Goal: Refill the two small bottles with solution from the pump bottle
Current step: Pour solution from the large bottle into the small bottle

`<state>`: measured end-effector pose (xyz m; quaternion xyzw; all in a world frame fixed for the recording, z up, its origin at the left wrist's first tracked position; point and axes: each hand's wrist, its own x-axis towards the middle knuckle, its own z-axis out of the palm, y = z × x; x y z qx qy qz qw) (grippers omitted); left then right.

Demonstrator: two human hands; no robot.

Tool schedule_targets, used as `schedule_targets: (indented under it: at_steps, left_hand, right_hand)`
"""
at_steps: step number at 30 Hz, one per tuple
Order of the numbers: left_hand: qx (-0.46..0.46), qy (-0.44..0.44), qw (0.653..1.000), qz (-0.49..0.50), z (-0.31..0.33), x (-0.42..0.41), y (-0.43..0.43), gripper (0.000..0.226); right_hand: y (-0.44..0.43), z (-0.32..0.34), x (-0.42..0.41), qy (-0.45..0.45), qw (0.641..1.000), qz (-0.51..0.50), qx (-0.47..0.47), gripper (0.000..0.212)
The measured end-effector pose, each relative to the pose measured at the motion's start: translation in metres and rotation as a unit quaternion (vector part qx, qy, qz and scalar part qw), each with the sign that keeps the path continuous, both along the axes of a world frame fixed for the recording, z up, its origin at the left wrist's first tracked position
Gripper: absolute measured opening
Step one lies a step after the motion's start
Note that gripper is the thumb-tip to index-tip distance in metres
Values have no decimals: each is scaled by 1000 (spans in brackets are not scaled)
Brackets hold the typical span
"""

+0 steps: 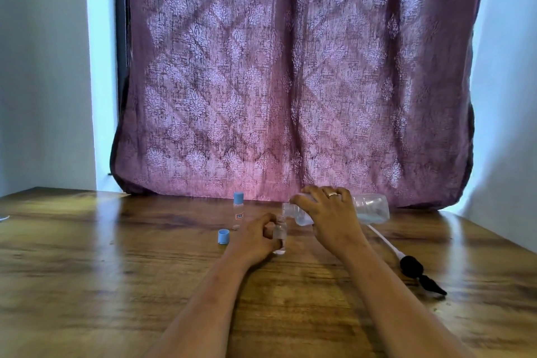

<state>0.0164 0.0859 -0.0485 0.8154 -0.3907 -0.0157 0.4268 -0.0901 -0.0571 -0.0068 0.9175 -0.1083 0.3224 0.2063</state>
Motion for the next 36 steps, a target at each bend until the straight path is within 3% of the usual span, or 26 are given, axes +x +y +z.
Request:
schedule_targets:
  at_steps: [7, 14, 23, 36]
  left_hand:
    - [9, 3, 1000, -1, 1, 1, -1, 54]
    - [-14, -25, 1000, 10, -2, 0, -1, 41]
    - [1, -42, 999, 11, -2, 1, -1, 51]
    - [5, -36, 999, 9, 0, 0, 0, 49]
  right_hand:
    - [0, 0, 0, 4, 1000, -2, -3, 71]
    - [0, -1, 0, -9, 1000, -2, -4, 68]
    - [-1, -1, 0, -1, 1000, -6, -1, 67]
    - [-1, -1, 1, -4, 1000, -2, 6, 68]
